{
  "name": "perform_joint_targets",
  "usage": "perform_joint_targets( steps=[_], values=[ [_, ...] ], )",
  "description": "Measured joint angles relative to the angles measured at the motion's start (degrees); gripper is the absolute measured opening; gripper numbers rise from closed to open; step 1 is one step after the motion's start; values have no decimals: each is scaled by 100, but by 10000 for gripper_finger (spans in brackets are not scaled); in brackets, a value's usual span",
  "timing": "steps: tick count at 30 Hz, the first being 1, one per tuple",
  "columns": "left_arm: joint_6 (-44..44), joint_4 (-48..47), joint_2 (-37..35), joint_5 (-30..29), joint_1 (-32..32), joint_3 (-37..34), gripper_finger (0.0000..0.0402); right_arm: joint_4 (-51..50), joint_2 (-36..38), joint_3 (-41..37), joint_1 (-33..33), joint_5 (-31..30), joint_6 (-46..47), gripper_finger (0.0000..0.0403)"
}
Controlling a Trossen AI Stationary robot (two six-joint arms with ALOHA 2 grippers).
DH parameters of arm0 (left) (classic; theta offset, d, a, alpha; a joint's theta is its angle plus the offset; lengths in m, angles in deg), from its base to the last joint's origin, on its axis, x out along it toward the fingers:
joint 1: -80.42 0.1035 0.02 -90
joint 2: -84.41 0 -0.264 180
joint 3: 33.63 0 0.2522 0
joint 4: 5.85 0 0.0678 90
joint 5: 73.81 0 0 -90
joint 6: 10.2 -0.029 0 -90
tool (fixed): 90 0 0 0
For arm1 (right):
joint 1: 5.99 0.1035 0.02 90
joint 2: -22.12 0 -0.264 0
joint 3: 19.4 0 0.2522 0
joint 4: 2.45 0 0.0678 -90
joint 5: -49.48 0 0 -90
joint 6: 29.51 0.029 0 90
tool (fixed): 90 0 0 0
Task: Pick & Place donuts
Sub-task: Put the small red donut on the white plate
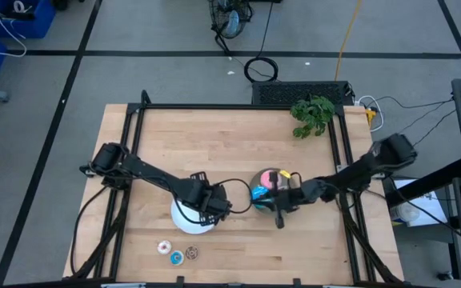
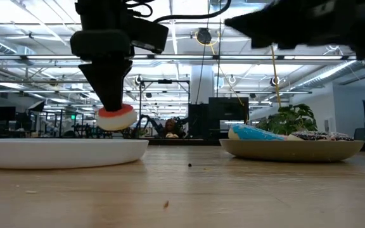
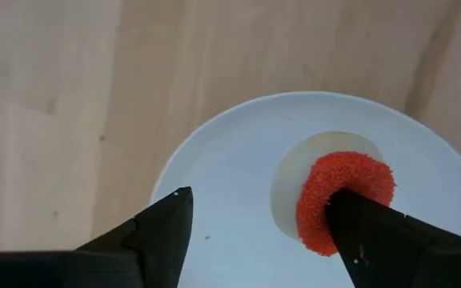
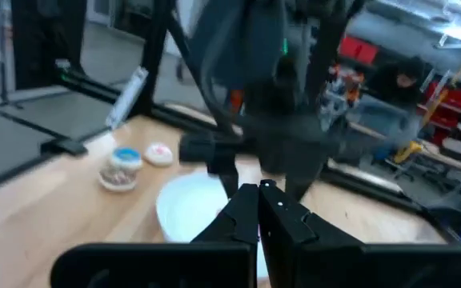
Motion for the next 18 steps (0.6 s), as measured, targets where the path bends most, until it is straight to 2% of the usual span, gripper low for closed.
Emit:
perform_joint_targets(
  steps=[3, 7, 18],
  values=[
    [41, -33, -126, -119, -14, 0, 283, 122, -388, 48, -226, 52, 229, 0],
    [99, -17, -371, -246, -35, 2, 283, 145, -899, 456, -418, 434, 483, 0],
    [394, 109, -565, -250, -26, -99, 283, -69, -1869, 1392, -425, 439, 423, 0]
  ],
)
